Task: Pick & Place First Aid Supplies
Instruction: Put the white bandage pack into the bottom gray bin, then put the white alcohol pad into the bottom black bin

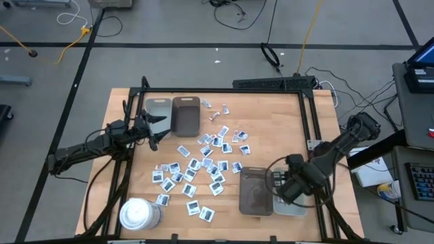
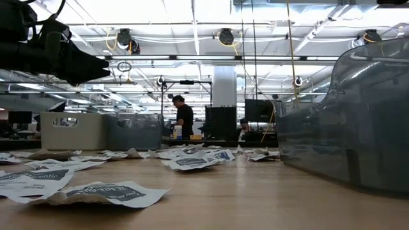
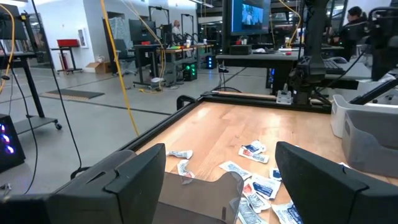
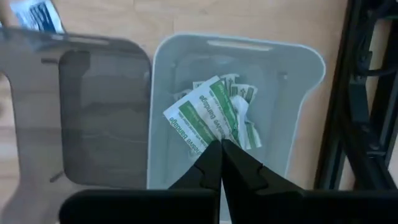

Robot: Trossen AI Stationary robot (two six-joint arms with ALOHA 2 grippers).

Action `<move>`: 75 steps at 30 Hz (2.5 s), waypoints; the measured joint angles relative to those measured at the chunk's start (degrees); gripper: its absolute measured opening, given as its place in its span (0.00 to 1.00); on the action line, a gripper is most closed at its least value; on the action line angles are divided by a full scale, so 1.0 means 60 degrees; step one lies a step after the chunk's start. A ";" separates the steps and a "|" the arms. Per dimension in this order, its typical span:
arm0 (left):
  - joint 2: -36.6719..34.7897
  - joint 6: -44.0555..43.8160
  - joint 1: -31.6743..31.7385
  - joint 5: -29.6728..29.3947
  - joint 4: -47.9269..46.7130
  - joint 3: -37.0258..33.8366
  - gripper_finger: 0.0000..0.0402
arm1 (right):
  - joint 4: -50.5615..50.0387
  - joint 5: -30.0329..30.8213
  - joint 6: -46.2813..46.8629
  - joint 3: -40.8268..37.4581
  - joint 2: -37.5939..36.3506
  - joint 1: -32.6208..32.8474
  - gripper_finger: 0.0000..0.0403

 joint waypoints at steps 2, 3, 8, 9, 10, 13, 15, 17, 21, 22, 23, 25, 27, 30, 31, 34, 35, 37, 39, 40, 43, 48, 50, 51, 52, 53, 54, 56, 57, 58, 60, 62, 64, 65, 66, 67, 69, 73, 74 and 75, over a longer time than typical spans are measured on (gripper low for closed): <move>0.0000 0.0000 0.0002 0.0000 0.0000 0.0003 0.76 | 0.0269 0.0000 -0.0003 -0.0249 0.0016 0.0119 0.00; 0.0000 0.0000 -0.0002 0.0000 0.0000 0.0000 0.76 | 0.0425 0.0000 -0.0001 -0.0423 0.0026 0.0144 0.00; 0.0000 0.0000 0.0002 0.0000 0.0000 0.0000 0.76 | 0.1572 0.0037 -0.0019 -0.1525 0.0023 0.0357 0.00; 0.0000 0.0000 0.0002 0.0000 0.0000 0.0000 0.76 | 0.1830 0.0036 -0.0021 -0.1763 0.0029 0.0412 0.00; 0.0000 0.0000 0.0002 0.0000 0.0000 0.0000 0.76 | 0.2120 0.0035 -0.0023 -0.2023 0.0030 0.0456 0.00; 0.0000 0.0000 -0.0002 0.0000 0.0000 0.0000 0.76 | 0.2967 0.0038 -0.0059 -0.2699 0.0027 0.0571 0.00; 0.0000 0.0000 0.0001 0.0000 0.0000 0.0000 0.76 | 0.3497 0.0037 -0.0206 -0.3054 0.0027 0.0589 0.00; 0.0000 0.0000 -0.0001 0.0000 0.0000 0.0000 0.76 | 0.3705 0.0037 -0.0268 -0.3224 0.0027 0.0592 0.00; 0.0000 0.0000 -0.0001 0.0000 0.0000 0.0000 0.76 | 0.3616 0.0047 -0.0341 -0.3252 0.0027 0.0623 0.05; 0.0000 0.0000 0.0002 0.0000 0.0000 0.0000 0.76 | 0.3601 0.0046 -0.0347 -0.3252 0.0027 0.0643 0.07; 0.0000 0.0000 -0.0001 0.0000 0.0000 0.0000 0.76 | 0.3602 0.0045 -0.0365 -0.3252 0.0027 0.0653 0.10; 0.0000 0.0000 0.0001 0.0000 0.0000 0.0000 0.76 | 0.3665 0.0045 -0.0456 -0.3252 0.0027 0.0712 0.17; 0.0000 0.0000 0.0001 0.0000 0.0002 0.0000 0.76 | 0.3786 0.0047 -0.0536 -0.3252 0.0027 0.0771 0.24; 0.0000 0.0000 0.0002 0.0000 0.0000 0.0000 0.76 | 0.3909 0.0034 -0.0587 -0.3252 0.0010 0.0833 0.36; 0.0000 0.0000 -0.0001 0.0000 0.0000 0.0000 0.76 | 0.3912 0.0029 -0.0698 -0.3237 -0.0032 0.0833 0.39; 0.0000 0.0000 0.0000 0.0000 0.0001 0.0000 0.76 | 0.3662 0.0046 -0.0888 -0.2999 -0.0159 0.0828 0.47; 0.0000 0.0000 0.0001 0.0000 0.0000 0.0000 0.76 | 0.3475 0.0048 -0.1061 -0.2885 -0.0213 0.0821 0.48; 0.0000 0.0000 -0.0002 0.0000 0.0000 0.0000 0.76 | 0.2948 0.0044 -0.1540 -0.2640 -0.0352 0.0787 0.50; 0.0000 0.0000 0.0002 -0.0002 0.0000 0.0000 0.76 | 0.2502 0.0029 -0.2284 -0.2401 -0.0494 0.0664 0.50; 0.0000 0.0000 -0.0001 0.0000 0.0000 0.0000 0.76 | 0.2346 0.0025 -0.2747 -0.2298 -0.0564 0.0569 0.50; 0.0000 0.0000 0.0000 0.0000 0.0000 0.0000 0.76 | 0.2171 0.0017 -0.4311 -0.2106 -0.0770 0.0179 0.50; 0.0000 0.0000 -0.0001 0.0000 0.0000 0.0000 0.76 | 0.2314 -0.0515 -0.7791 -0.1915 -0.0808 -0.0786 0.50; 0.0000 0.0000 0.0000 0.0000 0.0000 0.0000 0.76 | 0.2376 -0.0822 -0.9299 -0.1915 -0.0808 -0.1140 0.50; 0.0000 0.0000 -0.0001 0.0000 0.0000 0.0001 0.76 | 0.2394 -0.0951 -0.9986 -0.1915 -0.0804 -0.1313 0.50; 0.0000 0.0000 0.0000 -0.0002 0.0000 0.0000 0.76 | 0.2442 -0.0988 -1.0647 -0.1915 -0.0804 -0.1477 0.50; 0.0000 0.0000 0.0001 -0.0003 0.0000 0.0000 0.76 | 0.2509 -0.0993 -1.1288 -0.1915 -0.0804 -0.1630 0.50; 0.0000 0.0000 0.0002 -0.0002 0.0000 0.0000 0.76 | 0.2588 -0.1033 -1.1915 -0.1913 -0.0804 -0.1785 0.50; 0.0000 0.0000 0.0002 -0.0003 0.0000 0.0000 0.76 | 0.2718 -0.1352 -1.3134 -0.1915 -0.0804 -0.2048 0.50; 0.0000 0.0000 0.0000 -0.0001 0.0000 0.0000 0.76 | 0.2769 -0.1534 -1.3702 -0.1915 -0.0804 -0.2146 0.50; 0.0000 0.0000 0.0002 0.0000 0.0000 0.0000 0.76 | 0.2810 -0.1701 -1.4184 -0.1914 -0.0804 -0.2244 0.50; 0.0000 0.0000 0.0000 0.0000 0.0000 0.0000 0.76 | 0.2886 -0.1745 -1.4940 -0.1915 -0.0804 -0.2380 0.50; 0.0000 0.0000 0.0000 0.0000 0.0000 0.0000 0.76 | 0.2902 -0.1730 -1.5713 -0.1915 -0.0804 -0.2505 0.50; 0.0000 0.0000 0.0002 -0.0003 0.0000 0.0000 0.76 | 0.2884 -0.1698 -1.6662 -0.1915 -0.0804 -0.2651 0.50; 0.0000 0.0000 0.0002 0.0000 0.0000 0.0000 0.76 | 0.2872 -0.1671 -1.7134 -0.1915 -0.0804 -0.2749 0.50; 0.0000 0.0000 0.0000 0.0000 0.0000 0.0001 0.76 | 0.2869 -0.1673 -1.7590 -0.1915 -0.0804 -0.2904 0.50; 0.0000 0.0000 0.0001 -0.0003 0.0000 0.0001 0.76 | 0.2874 -0.1674 -1.7994 -0.1915 -0.0804 -0.3102 0.50; 0.0000 0.0000 0.0002 -0.0001 0.0000 0.0000 0.76 | 0.2913 -0.1468 -1.8694 -0.1915 -0.0800 -0.3564 0.50; 0.0000 0.0000 -0.0001 0.0000 0.0000 0.0000 0.76 | 0.2936 -0.1179 -1.9879 -0.1915 -0.0800 -0.4734 0.50; 0.0000 0.0000 -0.0002 -0.0001 0.0000 0.0000 0.76 | 0.2944 -0.1174 -2.0153 -0.1915 -0.0800 -0.5068 0.50; 0.0000 0.0000 0.0002 0.0000 0.0000 0.0000 0.76 | 0.2963 -0.1171 -2.0420 -0.1915 -0.0798 -0.5397 0.50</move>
